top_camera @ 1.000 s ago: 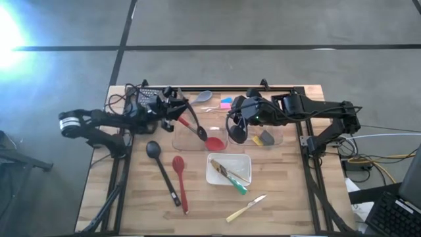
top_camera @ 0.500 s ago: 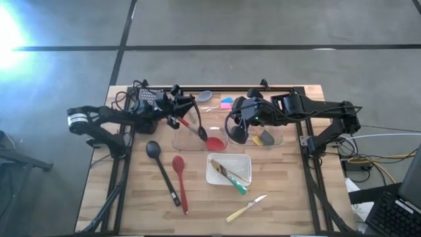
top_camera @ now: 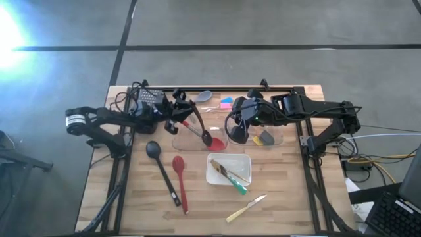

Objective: Pick & Place Kitchen Items
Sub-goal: Put the black serving spoon into the left transparent bin

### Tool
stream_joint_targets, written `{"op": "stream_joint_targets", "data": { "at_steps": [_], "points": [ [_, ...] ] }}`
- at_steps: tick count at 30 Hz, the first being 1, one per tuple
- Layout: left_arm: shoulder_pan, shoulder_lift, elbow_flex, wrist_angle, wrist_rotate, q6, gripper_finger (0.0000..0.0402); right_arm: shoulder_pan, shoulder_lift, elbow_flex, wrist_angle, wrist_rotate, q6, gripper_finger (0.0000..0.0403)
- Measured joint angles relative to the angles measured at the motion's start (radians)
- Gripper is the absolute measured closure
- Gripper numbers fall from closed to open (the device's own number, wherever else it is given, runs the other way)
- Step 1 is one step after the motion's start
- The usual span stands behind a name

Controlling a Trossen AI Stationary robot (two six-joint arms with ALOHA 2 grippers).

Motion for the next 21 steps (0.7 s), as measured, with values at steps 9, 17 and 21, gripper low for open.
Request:
{"op": "stream_joint_targets", "data": {
  "at_steps": [9,17,21],
  "points": [
    [-0.014,0.108,0.059,-0.001,-0.010,0.003,0.0304,0.000,0.000,0.000,-0.002,0.000,0.000,0.0360],
    [-0.021,0.129,0.139,0.002,0.046,-0.005,0.0304,0.000,0.000,0.000,-0.060,-0.009,0.027,0.0360],
    [-0.021,0.141,0.108,0.003,0.042,-0.003,0.0304,0.007,0.000,0.000,-0.064,-0.009,0.027,0.0360]
  ]
}}
